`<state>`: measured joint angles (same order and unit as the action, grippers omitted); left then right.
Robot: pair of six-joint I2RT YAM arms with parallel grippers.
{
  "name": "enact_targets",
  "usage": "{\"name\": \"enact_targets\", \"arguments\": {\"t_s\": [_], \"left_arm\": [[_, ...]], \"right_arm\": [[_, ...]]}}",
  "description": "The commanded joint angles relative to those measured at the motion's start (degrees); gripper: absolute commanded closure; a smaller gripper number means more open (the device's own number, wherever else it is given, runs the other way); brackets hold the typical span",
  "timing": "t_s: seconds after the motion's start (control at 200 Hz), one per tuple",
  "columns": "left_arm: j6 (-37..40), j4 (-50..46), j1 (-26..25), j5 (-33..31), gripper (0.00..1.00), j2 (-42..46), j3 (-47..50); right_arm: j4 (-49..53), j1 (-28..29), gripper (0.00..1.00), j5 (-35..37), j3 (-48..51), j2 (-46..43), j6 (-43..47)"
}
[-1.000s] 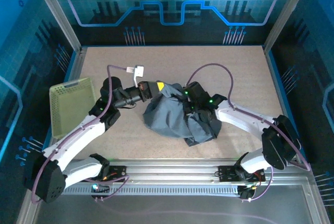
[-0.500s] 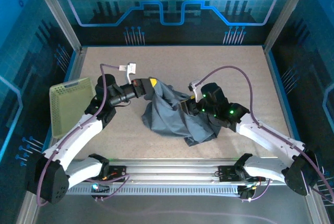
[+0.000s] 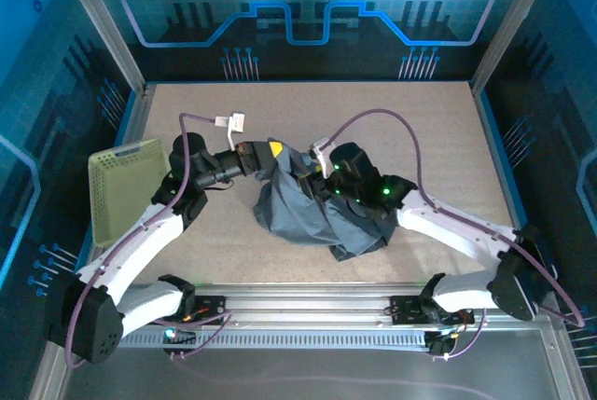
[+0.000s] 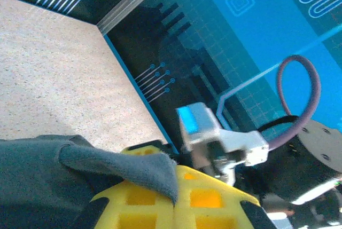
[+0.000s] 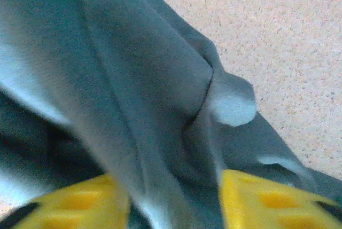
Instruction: Fold the inside-out t-shirt
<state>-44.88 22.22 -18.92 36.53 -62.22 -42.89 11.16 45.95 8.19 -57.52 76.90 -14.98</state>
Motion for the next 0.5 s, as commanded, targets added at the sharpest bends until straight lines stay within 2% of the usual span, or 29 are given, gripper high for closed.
{"name": "enact_targets", "arguments": {"t_s": [0.0, 0.1, 0.27, 0.385, 0.495], "left_arm": [[0.0, 3.9, -0.2, 3.5, 1.00, 2.1, 0.7], [2.9, 1.1, 0.2, 3.8, 1.00, 3.3, 0.8], [5.5, -2.2, 4.6, 3.2, 1.00, 4.6, 3.5], [8.8, -5.7, 6.4, 0.6, 0.92, 2.7, 3.7], [12.1, -11.7, 6.3, -0.9, 0.85, -1.2, 1.1]], "right_arm": [[0.7, -1.7, 0.70, 0.4, -3.7, 2.2, -0.9], [-1.2, -5.1, 1.00, -7.4, -1.9, -1.0, -0.4], [1.0, -10.6, 1.00, -22.2, 1.6, -10.3, 1.3], [0.4, -13.7, 1.00, -31.9, 4.1, -14.5, -1.5], [-4.8, -13.4, 1.00, -40.2, 5.9, -15.2, -6.3]]}}
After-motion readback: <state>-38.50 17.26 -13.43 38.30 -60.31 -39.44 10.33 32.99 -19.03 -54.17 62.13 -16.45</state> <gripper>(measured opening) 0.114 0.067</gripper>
